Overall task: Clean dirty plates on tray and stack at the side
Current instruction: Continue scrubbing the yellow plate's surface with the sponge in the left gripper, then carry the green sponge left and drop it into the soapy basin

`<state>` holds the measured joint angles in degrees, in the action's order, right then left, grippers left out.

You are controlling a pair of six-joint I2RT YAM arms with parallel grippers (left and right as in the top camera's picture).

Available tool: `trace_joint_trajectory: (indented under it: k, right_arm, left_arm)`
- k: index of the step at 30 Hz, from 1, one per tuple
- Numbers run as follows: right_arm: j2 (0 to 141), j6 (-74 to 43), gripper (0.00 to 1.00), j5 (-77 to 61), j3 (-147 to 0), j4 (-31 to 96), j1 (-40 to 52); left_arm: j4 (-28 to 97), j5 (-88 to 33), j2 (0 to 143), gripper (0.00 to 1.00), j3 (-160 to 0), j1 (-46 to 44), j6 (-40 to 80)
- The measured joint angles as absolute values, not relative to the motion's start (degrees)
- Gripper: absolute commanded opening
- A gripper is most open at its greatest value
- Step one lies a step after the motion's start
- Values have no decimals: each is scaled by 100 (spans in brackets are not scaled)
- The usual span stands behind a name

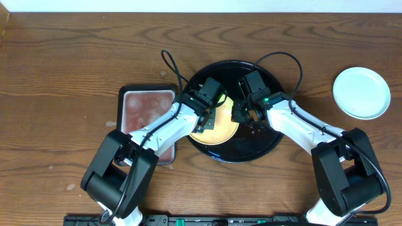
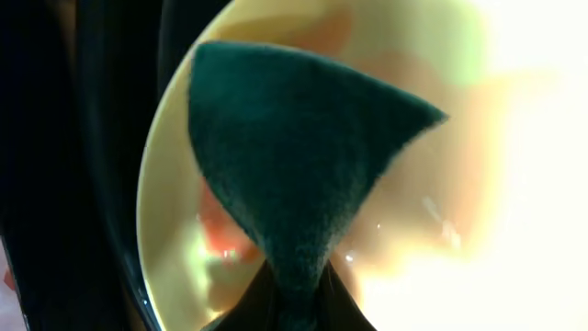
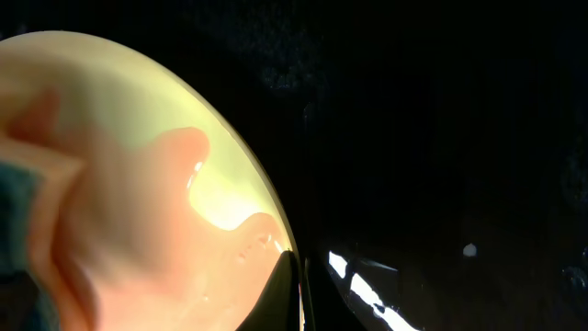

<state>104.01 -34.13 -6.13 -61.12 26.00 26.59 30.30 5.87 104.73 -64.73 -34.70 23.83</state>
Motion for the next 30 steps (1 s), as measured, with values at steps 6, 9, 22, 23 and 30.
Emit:
trace_joint_trajectory:
  k: [6,9,22,23,30]
  right_arm:
    - [10401,-3415,1,-615,-6112,2602,2659]
    - [10401,-3415,1,-615,-6112,2602,2659]
    - [10401,-3435,1,-648,-6112,2589,2659]
    - [10401,-3435,1,-648,-6112,2589,2659]
    - [10401,-3435,1,-646,-6112,2589,2659]
  left_arm:
    - [2923,681,10473,7,-6462,-3472,2401]
    - [2633,738,10512,7,-6458,-3472,2403]
    - [1776,1942,10683,7,-6442,-3500,2408]
    - [1776,1992,10683,7,-6442,-3500,2405]
    - [1933,2473,9837,7,-6427,-3498,2405]
